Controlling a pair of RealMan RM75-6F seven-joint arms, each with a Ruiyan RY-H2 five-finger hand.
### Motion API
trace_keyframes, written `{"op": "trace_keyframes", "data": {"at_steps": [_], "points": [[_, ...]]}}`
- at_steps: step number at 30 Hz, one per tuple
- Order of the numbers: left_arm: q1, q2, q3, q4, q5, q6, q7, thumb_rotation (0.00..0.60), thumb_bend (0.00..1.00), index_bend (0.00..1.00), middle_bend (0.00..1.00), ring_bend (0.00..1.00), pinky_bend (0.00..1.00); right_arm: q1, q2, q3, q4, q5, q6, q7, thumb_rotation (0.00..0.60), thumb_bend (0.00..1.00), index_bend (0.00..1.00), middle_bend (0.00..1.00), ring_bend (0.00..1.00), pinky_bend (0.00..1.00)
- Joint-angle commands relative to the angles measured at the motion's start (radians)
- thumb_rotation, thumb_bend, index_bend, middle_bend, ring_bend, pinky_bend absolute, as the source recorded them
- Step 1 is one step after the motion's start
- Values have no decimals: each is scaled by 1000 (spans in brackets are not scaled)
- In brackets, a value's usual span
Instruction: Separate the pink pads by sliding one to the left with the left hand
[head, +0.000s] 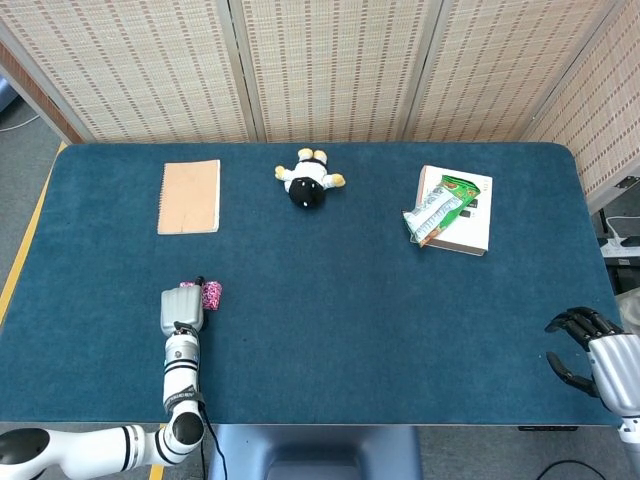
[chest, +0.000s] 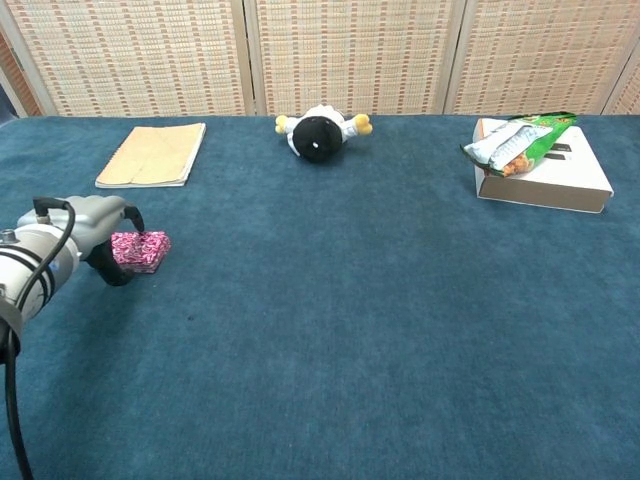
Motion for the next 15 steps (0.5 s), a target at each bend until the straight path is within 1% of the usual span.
{"op": "trace_keyframes", "data": {"at_steps": [1,9,15], "points": [[-3,-14,2,21,9,0,-9,600,367,224,1000,1000,1000,0,1,0,-1,0,0,1,600,233,444,365,253,487],[-7,-24,-5,45,16,0,-17,600,368,249,1000,1000,1000,2,3,-2,-3,0,-7,-2,600,232,444,365,253,487],[-8,-28,-7,62,12,-7,-13,600,368,250,1000,1000,1000,2,3,-3,-5,0,-9,-5,600,232,445,365,253,487]]}}
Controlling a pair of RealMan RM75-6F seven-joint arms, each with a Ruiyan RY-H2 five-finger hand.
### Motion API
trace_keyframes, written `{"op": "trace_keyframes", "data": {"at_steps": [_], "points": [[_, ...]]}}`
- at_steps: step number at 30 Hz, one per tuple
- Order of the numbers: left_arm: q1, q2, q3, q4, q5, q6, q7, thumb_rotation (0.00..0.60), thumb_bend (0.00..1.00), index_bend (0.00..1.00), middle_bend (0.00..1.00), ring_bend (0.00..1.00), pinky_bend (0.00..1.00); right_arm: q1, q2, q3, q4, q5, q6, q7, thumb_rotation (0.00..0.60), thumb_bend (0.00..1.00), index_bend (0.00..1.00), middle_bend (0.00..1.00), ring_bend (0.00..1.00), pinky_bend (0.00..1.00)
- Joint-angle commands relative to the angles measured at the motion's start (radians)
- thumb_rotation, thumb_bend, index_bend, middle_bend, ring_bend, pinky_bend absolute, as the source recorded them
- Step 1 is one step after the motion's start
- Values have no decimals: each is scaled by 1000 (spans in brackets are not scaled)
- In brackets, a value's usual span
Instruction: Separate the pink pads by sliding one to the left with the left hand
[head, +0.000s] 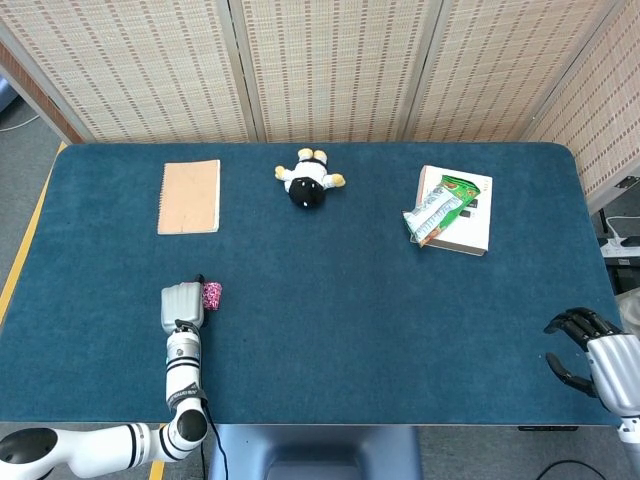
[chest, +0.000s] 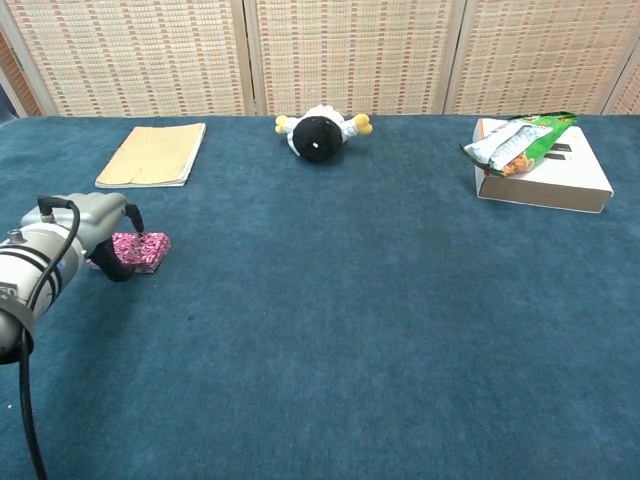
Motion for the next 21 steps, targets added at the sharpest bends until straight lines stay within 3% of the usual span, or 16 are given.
{"op": "trace_keyframes", "data": {"at_steps": [1,21], "points": [[0,-1,-1,5,-1,-3,0,600,369,250,1000,1000,1000,0,0,0,0,0,-1,-1,600,233,445,365,253,487],[-1,-9,-9,31,-19,5,33,600,371,253,1000,1000,1000,5,9,-7,-9,1,-20,-6,600,233,447,365,253,487]]}}
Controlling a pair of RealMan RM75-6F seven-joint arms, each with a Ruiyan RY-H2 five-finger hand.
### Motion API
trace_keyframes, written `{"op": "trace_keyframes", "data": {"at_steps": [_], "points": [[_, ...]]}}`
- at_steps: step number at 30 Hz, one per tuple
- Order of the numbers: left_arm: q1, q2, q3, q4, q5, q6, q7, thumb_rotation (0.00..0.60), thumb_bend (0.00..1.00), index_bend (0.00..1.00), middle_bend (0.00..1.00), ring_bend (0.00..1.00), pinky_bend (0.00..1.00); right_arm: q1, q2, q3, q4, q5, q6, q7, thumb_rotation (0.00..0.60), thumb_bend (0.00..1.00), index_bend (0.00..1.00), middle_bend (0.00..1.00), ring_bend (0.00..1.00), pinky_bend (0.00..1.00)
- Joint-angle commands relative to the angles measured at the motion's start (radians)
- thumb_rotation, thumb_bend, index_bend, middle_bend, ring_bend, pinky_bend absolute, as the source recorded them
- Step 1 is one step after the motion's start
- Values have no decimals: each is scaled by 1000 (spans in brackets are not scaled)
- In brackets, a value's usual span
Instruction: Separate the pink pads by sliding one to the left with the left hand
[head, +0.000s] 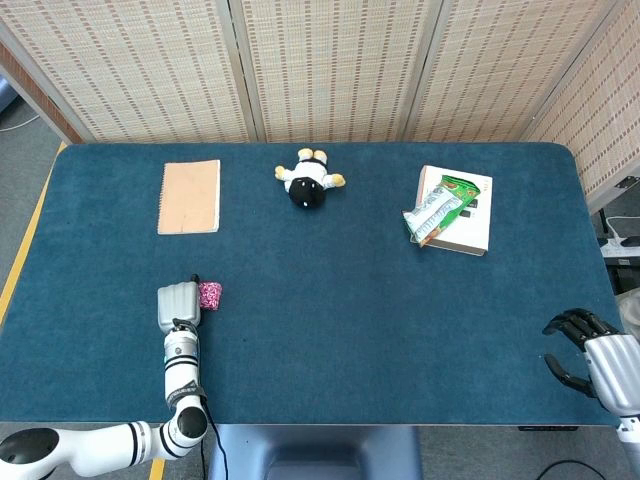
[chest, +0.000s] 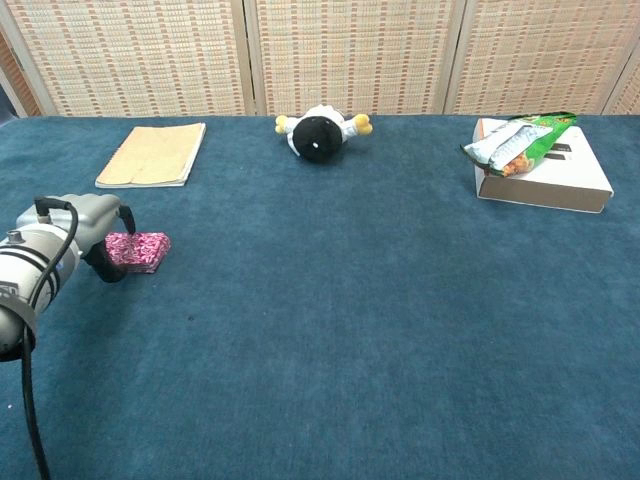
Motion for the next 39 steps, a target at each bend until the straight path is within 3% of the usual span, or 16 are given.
{"op": "trace_keyframes", "data": {"at_steps": [1,11,17,22,30,39], "points": [[-1,-1,-1,2,-5,1,8,600,371,253,1000,1000,1000,0,1,-1,0,0,-1,-1,600,233,447,365,253,487],[2,-4,0,3,12,0,-7,600,372,284,1000,1000,1000,1,2,-2,-3,0,-5,-3,600,232,446,365,253,487],[18,8,18,-14,60,3,-49,600,379,440,1000,1000,1000,2,3,-2,-4,2,-8,-4,600,233,447,365,253,487],[56,58,56,-75,114,16,-86,600,378,519,1000,1000,1000,3,2,-2,-5,3,-10,-7,600,232,447,365,253,487],[149,206,150,-188,214,17,-171,600,379,527,1000,1000,1000,2,0,-3,-6,2,-11,-14,600,232,447,365,253,487],[240,313,220,-144,290,-18,-307,600,378,529,1000,1000,1000,3,-5,-4,-5,1,-13,-22,600,233,447,365,253,487]]}}
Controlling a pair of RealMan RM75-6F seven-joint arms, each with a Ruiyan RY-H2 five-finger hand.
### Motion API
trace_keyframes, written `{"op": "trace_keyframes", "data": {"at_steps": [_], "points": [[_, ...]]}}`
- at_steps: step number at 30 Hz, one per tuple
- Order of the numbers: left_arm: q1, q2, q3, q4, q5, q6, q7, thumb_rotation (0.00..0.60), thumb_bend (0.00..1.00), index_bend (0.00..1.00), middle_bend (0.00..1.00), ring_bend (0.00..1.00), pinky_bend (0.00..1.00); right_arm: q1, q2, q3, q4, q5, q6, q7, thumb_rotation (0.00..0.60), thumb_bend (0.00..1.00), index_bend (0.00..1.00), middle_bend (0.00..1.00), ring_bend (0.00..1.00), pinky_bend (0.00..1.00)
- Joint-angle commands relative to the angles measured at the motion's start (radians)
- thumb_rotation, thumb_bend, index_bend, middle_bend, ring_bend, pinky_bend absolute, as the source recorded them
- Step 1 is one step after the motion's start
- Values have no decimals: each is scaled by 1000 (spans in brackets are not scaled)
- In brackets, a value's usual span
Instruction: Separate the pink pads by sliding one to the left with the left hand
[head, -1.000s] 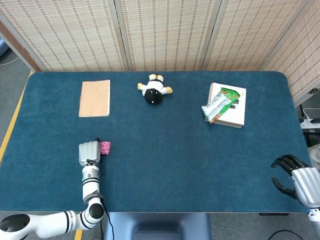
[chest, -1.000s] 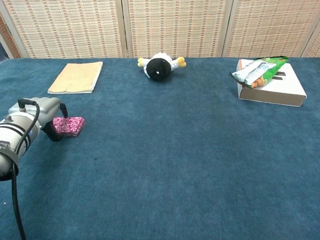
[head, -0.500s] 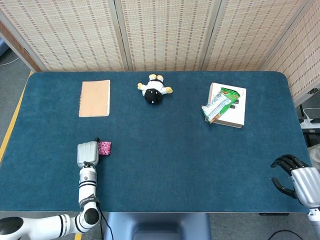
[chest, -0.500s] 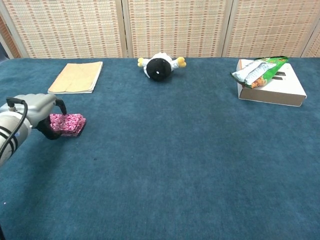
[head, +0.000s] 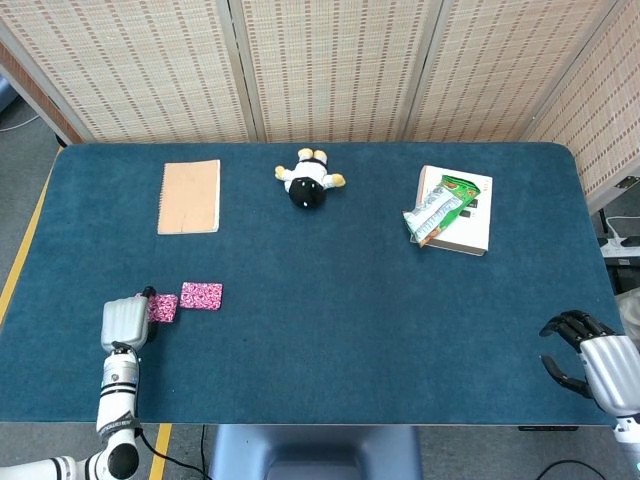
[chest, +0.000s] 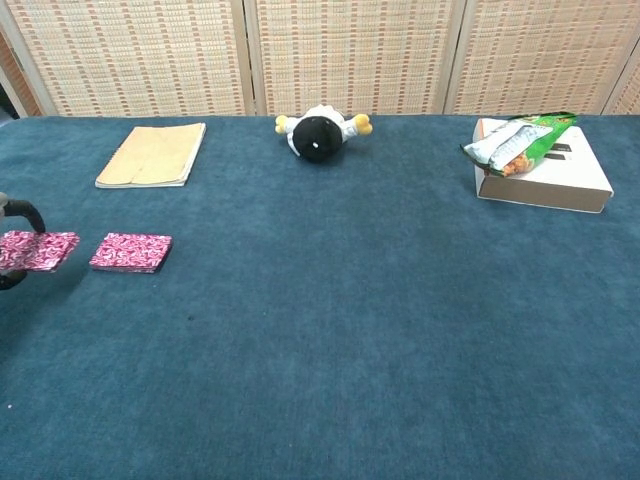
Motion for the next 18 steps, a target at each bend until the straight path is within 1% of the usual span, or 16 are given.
{"op": "trace_keyframes", "data": {"at_steps": [1,6,8,10,13,15,18], "points": [[33,21,23,39,26,-23,-50,600,378,529,1000,1000,1000,1,-2,0,0,3,-4,-5,600,232,447,365,253,487],[52,8,37,126,55,-54,-91,600,378,530,1000,1000,1000,1,-3,-2,-2,1,-6,-13,600,233,447,366,253,487],[56,-2,37,157,56,-69,-99,600,378,516,1000,1000,1000,1,-3,-2,-2,2,-6,-13,600,233,447,365,253,487],[59,-13,35,185,52,-85,-102,600,378,476,1000,1000,1000,1,-4,0,-3,5,-6,-13,600,232,447,365,253,487],[62,-24,28,206,50,-95,-99,600,378,370,1000,1000,1000,2,-2,0,-4,6,-10,-13,600,233,447,365,253,487],[63,-28,24,209,54,-94,-93,600,375,302,1000,1000,1000,2,-1,0,-4,6,-9,-12,600,233,447,365,253,487],[67,-27,20,193,61,-87,-83,600,364,224,1000,1000,1000,2,-1,0,-5,5,-8,-11,600,232,448,365,253,487]]}}
